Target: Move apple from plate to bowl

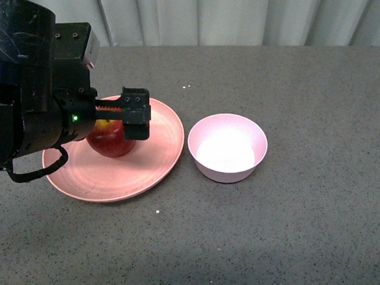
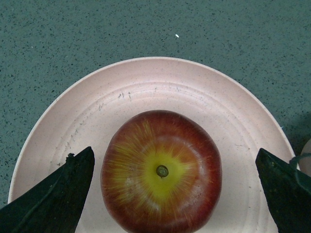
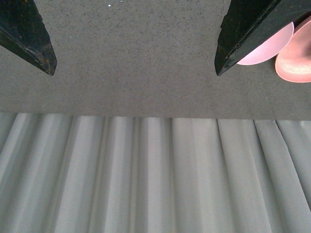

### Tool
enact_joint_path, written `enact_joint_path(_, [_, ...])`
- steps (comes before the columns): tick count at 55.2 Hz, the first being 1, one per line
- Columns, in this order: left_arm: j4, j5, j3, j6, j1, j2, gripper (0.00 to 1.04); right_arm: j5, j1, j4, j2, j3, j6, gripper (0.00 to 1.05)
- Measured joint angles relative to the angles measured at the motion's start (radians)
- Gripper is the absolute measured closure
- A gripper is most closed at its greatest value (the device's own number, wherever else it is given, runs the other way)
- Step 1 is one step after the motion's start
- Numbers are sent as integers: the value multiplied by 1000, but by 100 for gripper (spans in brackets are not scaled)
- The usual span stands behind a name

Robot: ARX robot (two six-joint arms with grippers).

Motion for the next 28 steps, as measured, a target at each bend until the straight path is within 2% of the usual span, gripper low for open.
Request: enact_joint_path(28, [-23,-12,21,4,7,58,7,0,0,0,0,0,0,9])
